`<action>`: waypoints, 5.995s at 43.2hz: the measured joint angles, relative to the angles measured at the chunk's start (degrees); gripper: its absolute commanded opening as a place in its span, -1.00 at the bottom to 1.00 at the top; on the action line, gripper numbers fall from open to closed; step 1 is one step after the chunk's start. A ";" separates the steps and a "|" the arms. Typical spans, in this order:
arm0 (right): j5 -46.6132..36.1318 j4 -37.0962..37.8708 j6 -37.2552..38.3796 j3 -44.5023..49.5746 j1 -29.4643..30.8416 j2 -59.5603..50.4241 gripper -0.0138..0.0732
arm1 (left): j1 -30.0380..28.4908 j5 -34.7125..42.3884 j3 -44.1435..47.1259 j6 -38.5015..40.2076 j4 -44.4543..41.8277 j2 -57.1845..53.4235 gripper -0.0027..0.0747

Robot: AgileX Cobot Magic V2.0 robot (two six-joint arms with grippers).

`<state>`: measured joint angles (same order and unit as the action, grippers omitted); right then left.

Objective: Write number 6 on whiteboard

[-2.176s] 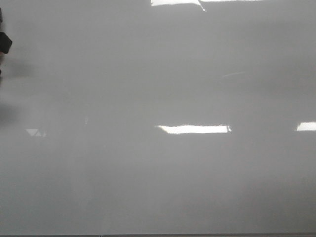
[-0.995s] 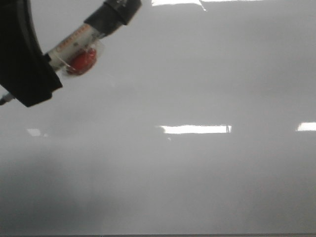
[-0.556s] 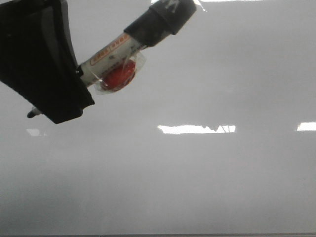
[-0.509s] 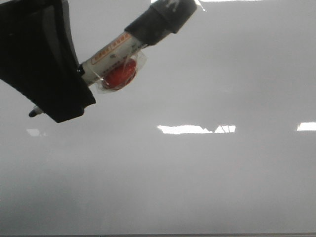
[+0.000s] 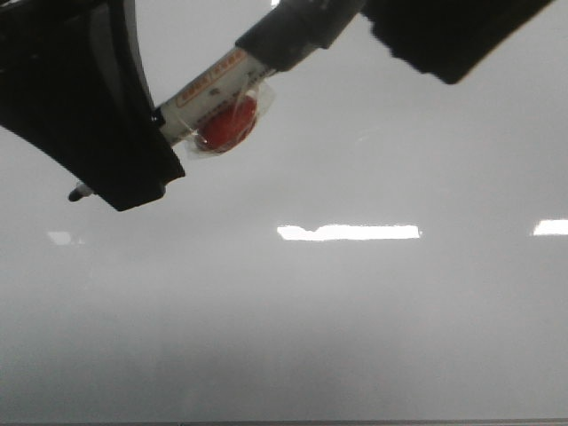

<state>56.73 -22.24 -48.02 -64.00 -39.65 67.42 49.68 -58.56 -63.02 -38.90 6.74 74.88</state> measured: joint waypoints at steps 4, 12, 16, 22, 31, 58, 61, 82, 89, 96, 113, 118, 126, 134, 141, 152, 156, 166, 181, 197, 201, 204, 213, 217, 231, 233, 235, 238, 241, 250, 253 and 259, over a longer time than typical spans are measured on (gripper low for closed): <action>-0.28 0.00 -0.24 -2.41 -2.14 3.23 0.49 | 0.00 0.50 0.00 -0.13 0.00 0.00 -0.98; -0.41 -0.14 -0.28 -5.08 -4.62 7.25 0.46 | 0.00 0.75 0.00 -0.26 0.00 0.00 -0.98; -0.41 -0.14 -0.37 -5.23 -4.60 7.54 0.28 | 0.00 0.75 0.00 -0.26 0.00 0.00 -0.98; -0.29 -0.14 -0.37 -5.32 -4.60 7.64 -0.05 | 0.00 0.75 0.00 -0.26 0.00 0.00 -0.98; 0.79 0.05 -0.37 -5.32 -4.60 7.64 -0.40 | 0.12 0.62 0.00 -0.40 0.10 0.00 -0.98; 0.99 2.85 2.07 -5.47 -4.60 6.72 -0.84 | -1.31 1.57 0.00 5.58 -4.35 -1.87 0.10; 1.97 6.48 5.20 -5.73 -4.39 5.32 -0.84 | -3.31 1.45 0.00 8.76 -6.74 -4.14 0.10; 0.66 13.13 30.00 0.35 20.63 -12.97 -0.84 | -23.10 -0.25 4.21 14.86 -1.63 -25.18 0.10; -9.54 3.90 30.57 10.61 26.62 -18.98 -0.84 | -27.37 -0.50 7.49 17.01 -1.42 -25.97 0.10; -20.25 -2.08 30.27 18.53 27.36 -19.37 -0.84 | -28.04 0.03 8.01 17.36 -1.38 -25.97 0.10; -28.85 -23.76 9.06 19.25 27.36 -8.84 -0.84 | -28.04 1.68 8.01 17.34 -1.28 -25.97 0.10; -29.84 -24.94 6.78 16.56 27.36 -5.43 -0.84 | -28.04 1.68 8.01 17.34 -1.28 -25.97 0.10; -32.27 -25.52 4.91 13.43 27.36 -0.19 -0.84 | -28.04 1.68 8.01 17.34 -1.26 -25.97 0.10; -35.23 -25.52 4.78 10.34 27.36 4.31 -0.84 | -28.04 1.68 8.01 17.34 -1.16 -25.97 0.10; -34.52 -25.62 4.75 7.06 27.36 8.75 -0.84 | -28.04 2.07 8.01 17.34 -1.16 -25.97 0.10; -23.96 -19.77 6.71 8.27 27.09 12.65 -0.81 | -28.04 2.27 8.01 17.34 -1.14 -25.97 0.10; -23.71 -16.73 9.25 9.55 28.23 10.88 -0.81 | -28.04 2.27 8.01 17.34 -1.14 -25.97 0.10; -27.45 -15.14 10.98 6.92 25.32 11.10 -0.81 | -28.04 2.27 8.01 17.34 -1.14 -25.97 0.10; -17.40 -14.67 3.01 9.68 20.17 1.36 -0.81 | -28.04 2.27 8.01 12.45 1.92 -25.85 0.10; 2.24 -13.78 -8.42 10.20 12.53 -9.08 -0.81 | -18.90 1.80 3.35 -2.41 12.58 -16.54 0.36; 3.46 -13.64 -8.52 10.20 12.29 -9.39 -0.81 | -13.85 1.80 1.41 -4.09 12.83 -13.71 0.42; 3.58 -13.65 -8.52 10.20 12.29 -9.39 -0.81 | -9.56 1.92 0.06 -5.60 12.86 -11.27 0.42; 3.24 -13.52 -8.52 10.20 12.29 -9.39 -0.81 | 0.38 2.58 -3.00 -7.39 12.99 -4.20 0.42; 3.00 -13.52 -8.52 10.20 12.29 -9.39 -0.81 | 2.47 3.70 -4.14 -7.49 12.99 -1.24 0.42; 2.83 -13.50 -8.68 10.20 12.29 -9.39 -0.81 | 3.83 4.75 -5.01 -7.84 12.99 2.09 0.10; 2.83 -13.50 -8.68 10.20 12.29 -9.39 -0.81 | 3.83 4.75 -4.99 -7.84 12.99 2.09 0.01; 2.83 -13.50 -8.68 10.20 12.29 -9.39 -0.81 | 3.83 4.75 -4.99 -7.84 12.99 2.09 -0.07; 2.83 -13.50 -8.68 10.20 12.29 -9.39 -0.81 | 3.83 4.75 -4.99 -7.84 12.99 2.09 -0.22; 2.83 -13.50 -8.68 10.20 12.29 -9.39 -0.81 | 3.83 4.75 -4.99 -7.84 12.99 2.09 -0.34; 3.20 -13.50 -8.68 10.20 12.29 -9.39 -0.72 | 3.83 4.56 -4.99 -7.84 12.56 2.09 -0.59; 3.30 -13.50 -8.68 10.20 12.29 -9.39 -0.51 | 3.83 4.56 -4.99 -7.84 12.52 2.09 -0.63; 3.20 -13.50 -8.85 10.43 12.26 -9.39 0.13 | 3.83 4.44 -4.99 -8.21 12.39 2.09 -0.64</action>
<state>59.93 -35.74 -56.87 -53.58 -27.39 58.02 53.51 -54.12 -68.02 -47.11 19.13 76.97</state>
